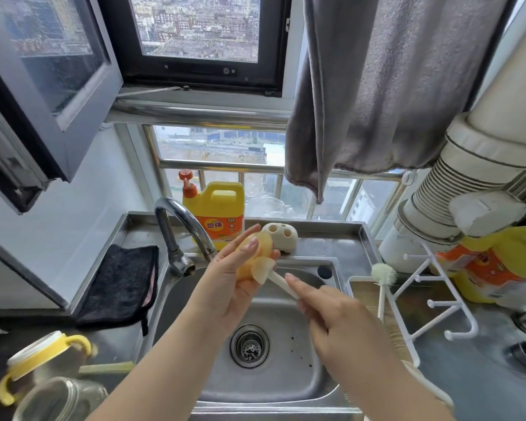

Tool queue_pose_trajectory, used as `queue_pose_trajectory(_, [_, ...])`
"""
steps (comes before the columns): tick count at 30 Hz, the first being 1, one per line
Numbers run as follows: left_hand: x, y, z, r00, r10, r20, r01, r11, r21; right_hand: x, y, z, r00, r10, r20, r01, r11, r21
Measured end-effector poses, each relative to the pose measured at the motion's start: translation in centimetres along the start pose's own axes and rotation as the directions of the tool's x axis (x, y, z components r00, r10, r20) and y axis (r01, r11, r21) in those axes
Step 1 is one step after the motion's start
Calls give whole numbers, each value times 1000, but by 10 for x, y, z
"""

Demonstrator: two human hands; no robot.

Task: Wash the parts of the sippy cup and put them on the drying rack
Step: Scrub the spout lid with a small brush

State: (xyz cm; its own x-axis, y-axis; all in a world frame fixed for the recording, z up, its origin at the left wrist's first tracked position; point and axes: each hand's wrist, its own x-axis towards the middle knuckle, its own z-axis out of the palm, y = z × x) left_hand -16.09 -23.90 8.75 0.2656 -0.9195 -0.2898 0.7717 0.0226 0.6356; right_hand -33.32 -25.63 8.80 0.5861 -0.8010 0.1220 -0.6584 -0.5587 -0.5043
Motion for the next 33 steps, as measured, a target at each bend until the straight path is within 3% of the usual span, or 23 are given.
queue_pose_trajectory(8, [4,1,7,999,39,-17,-41,995,-96,0,-11,2,995,91,29,-90,996,-20])
queue_pose_trajectory(12, [6,-3,11,998,45,-54,-49,995,-84,1,-16,-4,993,110,43,-108,992,-61])
queue_pose_trajectory(25, [7,-2,7,989,113,-94,-110,993,31,1,-14,-14,985,153,79,-156,987,40])
queue_pose_trajectory(33, [10,1,7,994,109,-6,-109,993,46,4,-16,5,998,-23,62,12,984,180])
